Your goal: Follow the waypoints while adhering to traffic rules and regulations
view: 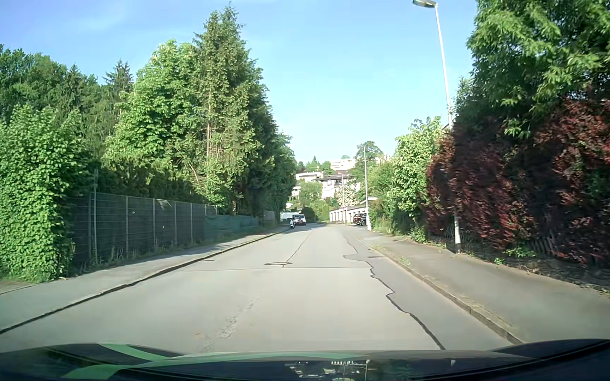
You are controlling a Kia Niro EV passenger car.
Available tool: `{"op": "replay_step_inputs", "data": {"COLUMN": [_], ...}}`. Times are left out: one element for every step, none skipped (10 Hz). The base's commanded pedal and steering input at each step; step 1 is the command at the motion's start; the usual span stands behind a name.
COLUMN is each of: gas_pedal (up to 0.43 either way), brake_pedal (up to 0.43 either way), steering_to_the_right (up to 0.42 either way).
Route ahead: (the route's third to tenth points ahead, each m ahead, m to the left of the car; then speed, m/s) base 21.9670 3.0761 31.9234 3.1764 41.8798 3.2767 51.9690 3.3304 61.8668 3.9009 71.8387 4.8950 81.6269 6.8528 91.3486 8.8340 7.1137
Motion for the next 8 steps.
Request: {"op": "replay_step_inputs", "data": {"gas_pedal": [0.039,0.039,0.039,0.039,0.039,0.039,0.039,0.039], "brake_pedal": [0.000,0.000,0.000,0.000,0.000,0.000,0.000,0.000], "steering_to_the_right": [-0.002,-0.002,-0.002,-0.001,-0.001,-0.001,-0.001,-0.001]}}
